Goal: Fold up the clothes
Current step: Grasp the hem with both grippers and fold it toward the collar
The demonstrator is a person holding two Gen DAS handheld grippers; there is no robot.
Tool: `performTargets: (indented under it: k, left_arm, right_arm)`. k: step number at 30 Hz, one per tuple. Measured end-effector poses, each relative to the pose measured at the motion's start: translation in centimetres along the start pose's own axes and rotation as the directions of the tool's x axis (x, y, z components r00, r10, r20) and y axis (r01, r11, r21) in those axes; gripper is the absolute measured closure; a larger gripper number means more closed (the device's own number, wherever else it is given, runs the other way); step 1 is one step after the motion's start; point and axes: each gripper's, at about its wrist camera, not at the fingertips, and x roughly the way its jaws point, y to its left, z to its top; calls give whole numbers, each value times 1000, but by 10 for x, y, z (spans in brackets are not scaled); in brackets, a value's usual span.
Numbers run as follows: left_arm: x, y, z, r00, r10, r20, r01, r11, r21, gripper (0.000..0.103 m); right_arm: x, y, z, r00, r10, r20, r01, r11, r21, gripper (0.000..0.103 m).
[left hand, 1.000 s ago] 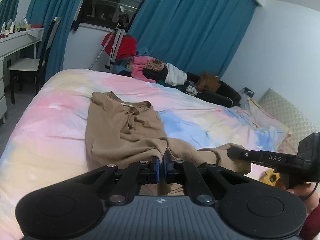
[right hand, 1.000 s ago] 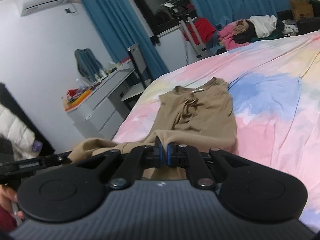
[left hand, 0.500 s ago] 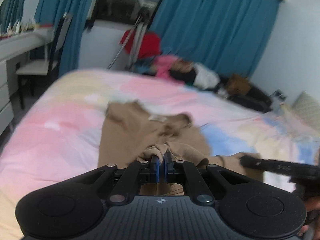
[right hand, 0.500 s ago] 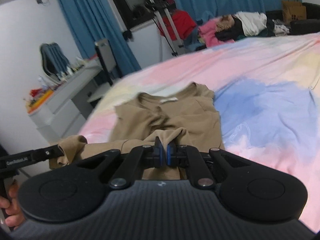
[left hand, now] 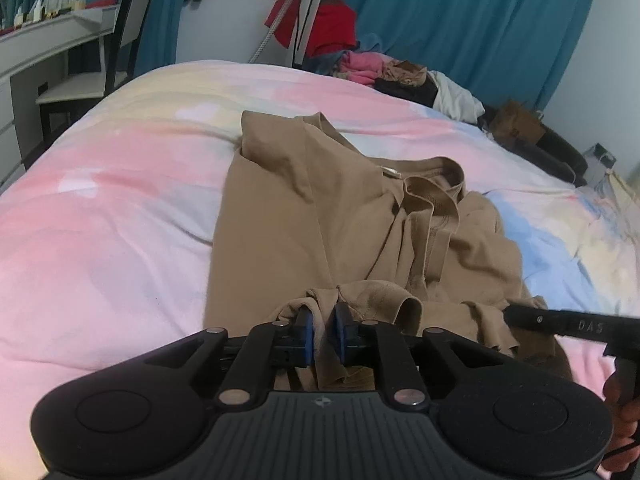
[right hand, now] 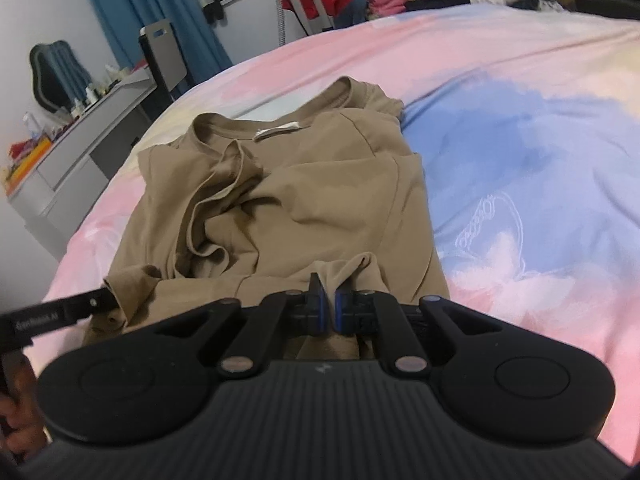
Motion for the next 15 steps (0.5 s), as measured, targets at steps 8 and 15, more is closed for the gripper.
performTargets:
  k: [8,15]
  left_arm:
    - [-37,-30,-9,995,92,49,-96,992,87,41]
    - [-91,-51,-28,984,101,144,-117,987,109,11]
  right_arm:
    - [-25,19,-8,997,-20,74,25,998,-60,42]
    - [-71,33,-20,986,-26,165,43,994,-100,35]
